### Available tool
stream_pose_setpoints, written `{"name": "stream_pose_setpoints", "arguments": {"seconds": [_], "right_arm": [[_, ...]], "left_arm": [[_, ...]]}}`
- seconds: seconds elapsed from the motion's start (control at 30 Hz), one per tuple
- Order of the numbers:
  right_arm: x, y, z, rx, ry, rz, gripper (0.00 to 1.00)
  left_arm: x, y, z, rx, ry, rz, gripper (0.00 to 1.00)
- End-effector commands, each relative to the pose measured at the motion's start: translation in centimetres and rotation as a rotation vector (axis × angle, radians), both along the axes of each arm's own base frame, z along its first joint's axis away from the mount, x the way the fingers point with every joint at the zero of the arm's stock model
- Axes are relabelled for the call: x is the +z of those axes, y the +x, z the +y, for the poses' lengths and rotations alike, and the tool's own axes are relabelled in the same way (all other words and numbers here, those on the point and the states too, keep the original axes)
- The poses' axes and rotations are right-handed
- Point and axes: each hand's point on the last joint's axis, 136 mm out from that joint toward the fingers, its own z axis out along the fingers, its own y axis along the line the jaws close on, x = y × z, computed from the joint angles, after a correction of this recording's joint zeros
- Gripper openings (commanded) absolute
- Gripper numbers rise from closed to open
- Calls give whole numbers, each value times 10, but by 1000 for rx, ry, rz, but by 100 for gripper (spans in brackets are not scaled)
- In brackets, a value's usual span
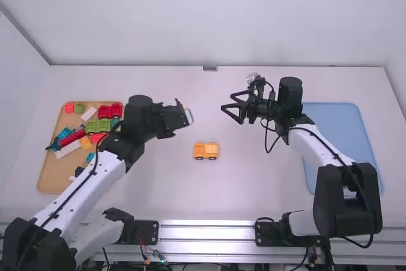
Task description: Assemble lego blocks to make yellow taxi
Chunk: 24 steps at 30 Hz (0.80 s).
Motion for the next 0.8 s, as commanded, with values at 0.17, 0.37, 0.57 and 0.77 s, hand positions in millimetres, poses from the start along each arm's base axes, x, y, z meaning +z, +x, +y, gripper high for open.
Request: {"name": "stream_pose_setpoints", "arguments": {"seconds": [0.17,0.37,0.57,0.77], "right_arm": [[-11,-23,33,179,53,93,80],[-29,-22,42,154,12,140,75],[-39,-16,42,98,-33,160,68],[-48,-13,37,59,-59,198,65]], "left_arm": [[-33,7,-40,7,12,38,1],[-54,15,-62,-39,22,91,2],[-49,24,-71,-23,-37,83,2],[-42,20,-83,-89,-84,76,2]]}}
